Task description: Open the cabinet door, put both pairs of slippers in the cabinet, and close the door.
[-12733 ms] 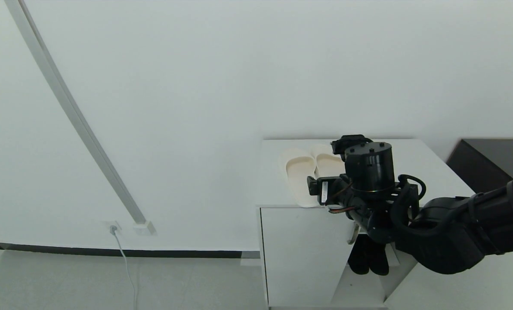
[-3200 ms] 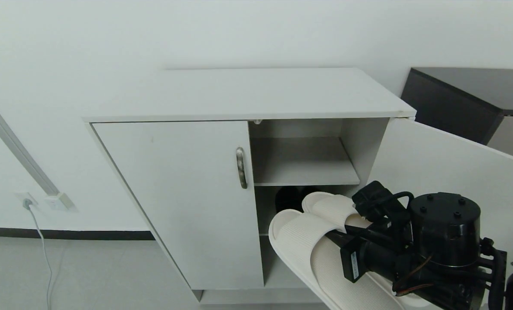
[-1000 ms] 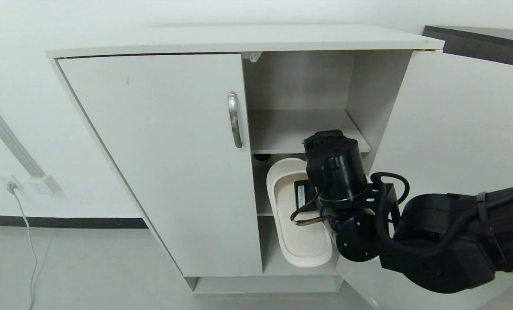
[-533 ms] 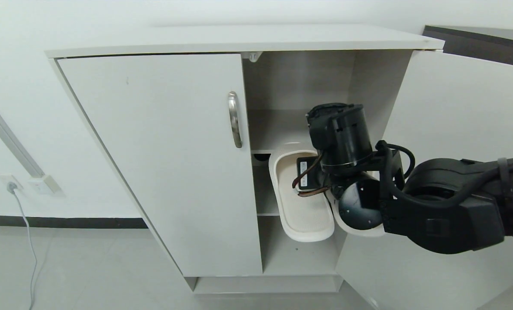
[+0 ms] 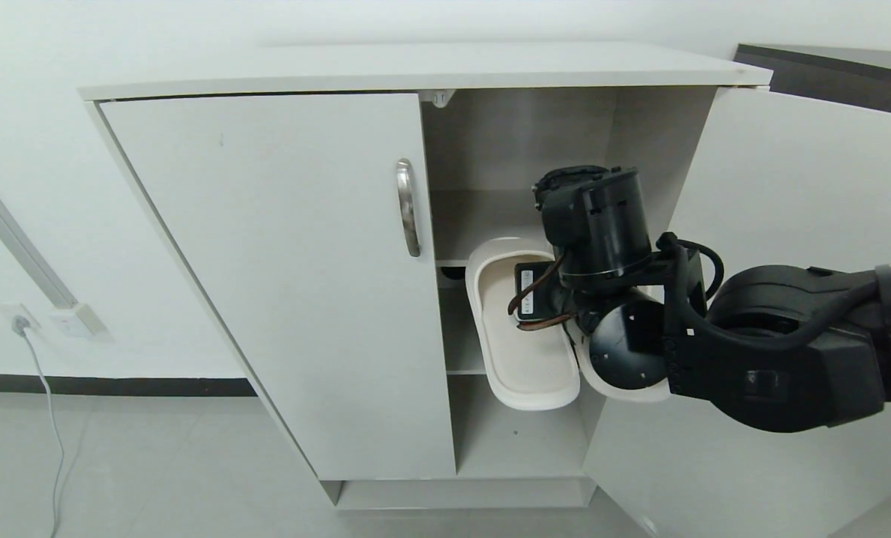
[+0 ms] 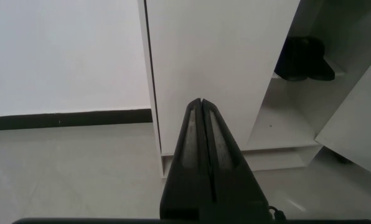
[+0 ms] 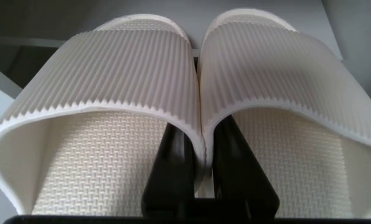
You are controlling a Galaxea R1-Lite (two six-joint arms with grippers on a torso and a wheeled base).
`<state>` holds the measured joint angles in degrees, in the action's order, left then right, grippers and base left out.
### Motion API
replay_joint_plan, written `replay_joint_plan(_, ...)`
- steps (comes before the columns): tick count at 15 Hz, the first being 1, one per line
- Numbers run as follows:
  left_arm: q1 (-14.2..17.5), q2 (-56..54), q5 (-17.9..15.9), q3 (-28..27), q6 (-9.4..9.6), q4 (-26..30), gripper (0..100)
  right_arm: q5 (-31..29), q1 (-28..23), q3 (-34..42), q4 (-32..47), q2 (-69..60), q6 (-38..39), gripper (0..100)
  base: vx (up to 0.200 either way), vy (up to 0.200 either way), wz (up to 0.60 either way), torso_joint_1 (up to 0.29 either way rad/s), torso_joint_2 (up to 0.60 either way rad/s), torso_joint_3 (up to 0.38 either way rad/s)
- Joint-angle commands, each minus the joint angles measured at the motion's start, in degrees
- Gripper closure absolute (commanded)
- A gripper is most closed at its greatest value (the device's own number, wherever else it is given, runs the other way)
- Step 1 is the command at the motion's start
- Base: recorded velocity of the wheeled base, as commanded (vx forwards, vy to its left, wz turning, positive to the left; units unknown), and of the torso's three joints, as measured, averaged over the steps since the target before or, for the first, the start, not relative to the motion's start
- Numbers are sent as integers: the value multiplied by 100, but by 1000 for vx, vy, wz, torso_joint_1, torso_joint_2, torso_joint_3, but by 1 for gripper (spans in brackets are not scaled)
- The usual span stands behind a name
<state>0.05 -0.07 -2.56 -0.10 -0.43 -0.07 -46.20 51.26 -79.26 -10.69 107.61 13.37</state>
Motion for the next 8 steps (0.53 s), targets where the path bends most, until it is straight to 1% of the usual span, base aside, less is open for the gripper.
replay_joint_plan(1,4,7,1,1,-1,-1,100,-3,7,7,-3,-20,-1,100,200,0,0,-2,2,-2)
replay_joint_plan(8,4,7,10,1,-1,-1,100,-3,24,-10,-21,6,-37,100,200,0,0,0,3,5)
